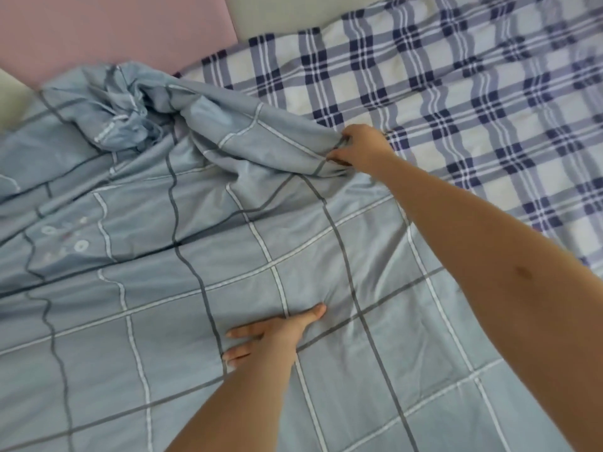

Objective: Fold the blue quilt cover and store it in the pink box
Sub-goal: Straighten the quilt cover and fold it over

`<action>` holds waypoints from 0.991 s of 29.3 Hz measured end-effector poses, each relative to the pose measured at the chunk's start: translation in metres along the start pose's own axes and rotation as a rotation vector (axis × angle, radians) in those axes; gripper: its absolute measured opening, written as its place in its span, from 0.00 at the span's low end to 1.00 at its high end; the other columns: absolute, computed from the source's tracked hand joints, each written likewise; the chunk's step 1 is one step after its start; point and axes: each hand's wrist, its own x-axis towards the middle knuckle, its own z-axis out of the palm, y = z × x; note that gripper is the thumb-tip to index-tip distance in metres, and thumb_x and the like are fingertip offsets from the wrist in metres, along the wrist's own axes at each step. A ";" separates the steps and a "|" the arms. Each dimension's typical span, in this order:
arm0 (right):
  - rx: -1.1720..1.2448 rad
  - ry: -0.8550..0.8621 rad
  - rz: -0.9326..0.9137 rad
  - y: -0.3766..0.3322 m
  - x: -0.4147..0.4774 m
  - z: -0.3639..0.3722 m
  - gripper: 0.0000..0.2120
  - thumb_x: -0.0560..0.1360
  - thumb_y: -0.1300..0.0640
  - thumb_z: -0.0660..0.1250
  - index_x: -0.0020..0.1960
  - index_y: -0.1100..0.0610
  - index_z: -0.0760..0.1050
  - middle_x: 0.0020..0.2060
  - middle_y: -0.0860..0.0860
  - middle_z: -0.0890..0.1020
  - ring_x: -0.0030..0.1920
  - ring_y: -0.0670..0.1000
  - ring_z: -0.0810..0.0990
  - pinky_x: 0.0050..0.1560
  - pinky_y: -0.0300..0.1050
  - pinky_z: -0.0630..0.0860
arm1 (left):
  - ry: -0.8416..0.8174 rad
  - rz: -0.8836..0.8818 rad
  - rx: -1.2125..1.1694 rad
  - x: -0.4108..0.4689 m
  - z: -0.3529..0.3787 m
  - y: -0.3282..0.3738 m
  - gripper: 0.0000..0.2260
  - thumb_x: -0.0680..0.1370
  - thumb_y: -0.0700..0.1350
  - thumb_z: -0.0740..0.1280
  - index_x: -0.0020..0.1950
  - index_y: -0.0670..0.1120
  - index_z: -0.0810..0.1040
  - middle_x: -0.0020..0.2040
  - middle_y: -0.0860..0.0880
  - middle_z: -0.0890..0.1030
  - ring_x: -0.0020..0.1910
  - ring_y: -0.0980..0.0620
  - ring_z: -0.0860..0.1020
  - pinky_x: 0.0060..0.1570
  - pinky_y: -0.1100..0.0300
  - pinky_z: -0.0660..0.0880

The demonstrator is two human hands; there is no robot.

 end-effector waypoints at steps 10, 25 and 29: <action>0.313 0.365 0.227 0.016 0.052 -0.021 0.03 0.80 0.59 0.56 0.48 0.55 0.67 0.41 0.54 0.78 0.41 0.60 0.82 0.44 0.56 0.81 | 0.030 -0.063 0.001 0.003 0.010 -0.011 0.69 0.30 0.73 0.73 0.70 0.49 0.66 0.71 0.47 0.69 0.65 0.43 0.72 0.62 0.45 0.71; -0.747 -0.071 -1.299 0.033 -0.104 0.084 0.26 0.78 0.42 0.52 0.75 0.46 0.58 0.74 0.52 0.63 0.74 0.62 0.59 0.66 0.76 0.55 | 0.050 -0.067 0.084 -0.192 -0.045 0.060 0.75 0.46 0.70 0.73 0.74 0.34 0.32 0.74 0.33 0.36 0.75 0.36 0.39 0.72 0.40 0.42; -1.049 -0.102 -0.829 0.114 -0.070 0.039 0.31 0.75 0.33 0.39 0.76 0.38 0.36 0.78 0.48 0.51 0.76 0.65 0.47 0.68 0.72 0.38 | 0.082 -0.058 0.119 -0.190 -0.044 0.060 0.76 0.46 0.71 0.75 0.75 0.36 0.35 0.75 0.34 0.38 0.75 0.37 0.41 0.73 0.41 0.42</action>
